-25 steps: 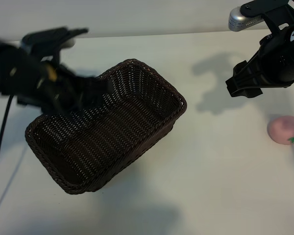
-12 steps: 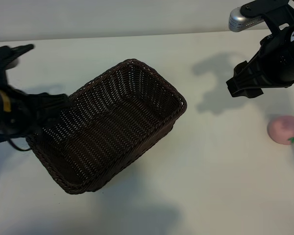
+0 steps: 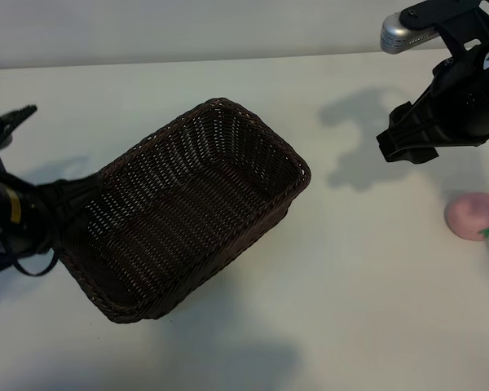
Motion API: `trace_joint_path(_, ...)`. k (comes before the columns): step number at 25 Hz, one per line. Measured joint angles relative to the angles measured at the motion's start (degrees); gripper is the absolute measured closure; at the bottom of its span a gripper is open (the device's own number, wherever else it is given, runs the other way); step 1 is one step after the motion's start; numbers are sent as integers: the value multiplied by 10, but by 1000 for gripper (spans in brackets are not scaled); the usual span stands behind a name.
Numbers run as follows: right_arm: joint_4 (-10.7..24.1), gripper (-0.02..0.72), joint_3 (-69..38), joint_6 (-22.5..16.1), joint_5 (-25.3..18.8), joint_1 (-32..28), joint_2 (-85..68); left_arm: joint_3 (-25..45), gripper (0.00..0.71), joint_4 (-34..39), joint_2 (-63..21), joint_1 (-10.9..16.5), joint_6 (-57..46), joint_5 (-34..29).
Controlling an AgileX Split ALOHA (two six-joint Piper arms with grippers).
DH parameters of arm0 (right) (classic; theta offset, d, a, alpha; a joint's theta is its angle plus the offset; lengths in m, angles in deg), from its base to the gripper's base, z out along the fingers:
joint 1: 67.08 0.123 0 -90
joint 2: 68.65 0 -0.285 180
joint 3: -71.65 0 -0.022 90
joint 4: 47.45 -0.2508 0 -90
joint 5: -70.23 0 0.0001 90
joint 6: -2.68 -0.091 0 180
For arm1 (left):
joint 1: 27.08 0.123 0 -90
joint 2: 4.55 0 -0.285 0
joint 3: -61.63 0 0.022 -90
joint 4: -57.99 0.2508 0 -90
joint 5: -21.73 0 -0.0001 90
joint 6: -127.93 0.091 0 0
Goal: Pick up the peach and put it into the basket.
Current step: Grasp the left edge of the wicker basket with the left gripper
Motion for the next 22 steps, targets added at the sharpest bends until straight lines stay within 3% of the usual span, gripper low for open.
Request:
trace_joint_path(13, 0, 108, 0, 0, -1, 0, 0, 29, 120, -9, 3, 0, -34, 48)
trace_joint_path(22, 0, 108, 0, 0, -4, 0, 0, 29, 120, -23, 71, 0, -28, 72)
